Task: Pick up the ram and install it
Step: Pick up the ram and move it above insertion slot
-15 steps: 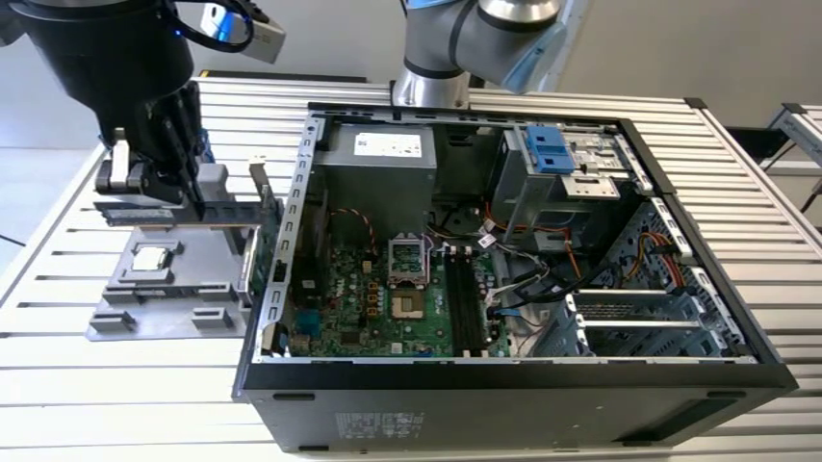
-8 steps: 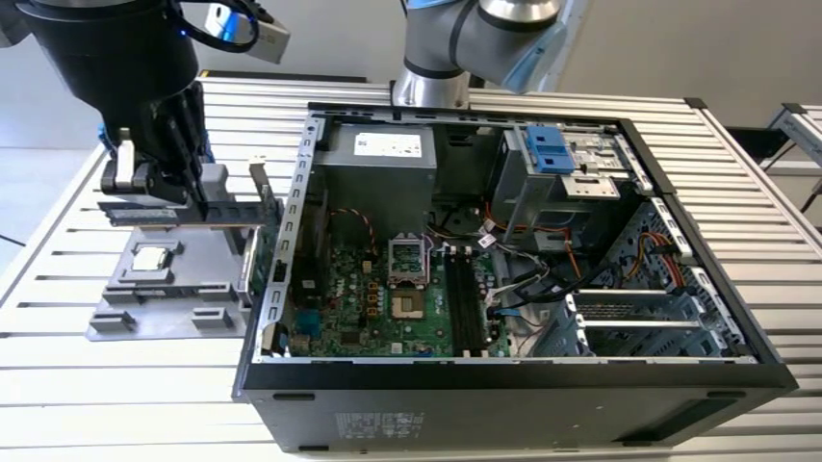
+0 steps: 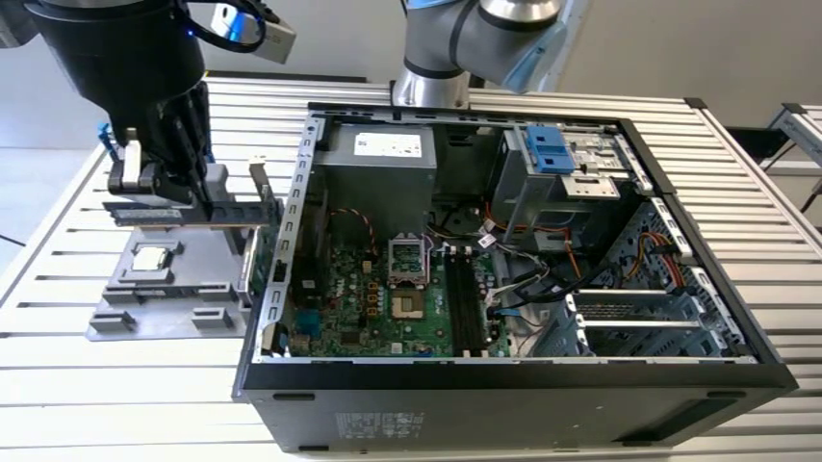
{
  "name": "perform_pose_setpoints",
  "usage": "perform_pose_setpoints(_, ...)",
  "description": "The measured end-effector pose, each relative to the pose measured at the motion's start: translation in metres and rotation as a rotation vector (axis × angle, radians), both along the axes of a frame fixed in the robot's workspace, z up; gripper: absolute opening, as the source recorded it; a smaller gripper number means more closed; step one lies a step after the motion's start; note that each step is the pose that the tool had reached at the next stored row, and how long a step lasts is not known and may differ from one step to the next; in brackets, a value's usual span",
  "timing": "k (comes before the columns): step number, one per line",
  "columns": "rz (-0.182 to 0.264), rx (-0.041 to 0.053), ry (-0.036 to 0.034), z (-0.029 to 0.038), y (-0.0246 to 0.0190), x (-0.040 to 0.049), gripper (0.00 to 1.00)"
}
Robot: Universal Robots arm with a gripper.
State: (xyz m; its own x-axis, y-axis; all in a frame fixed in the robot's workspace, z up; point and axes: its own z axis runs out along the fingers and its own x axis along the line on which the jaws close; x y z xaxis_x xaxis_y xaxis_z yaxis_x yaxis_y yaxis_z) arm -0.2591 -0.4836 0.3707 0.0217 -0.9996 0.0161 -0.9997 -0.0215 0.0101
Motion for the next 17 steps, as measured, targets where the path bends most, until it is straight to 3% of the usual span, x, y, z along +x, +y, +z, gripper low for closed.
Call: perform_pose_setpoints(17,0.000,0.0000,0.0000,0.0000,0.0000,0.0229,0.00)
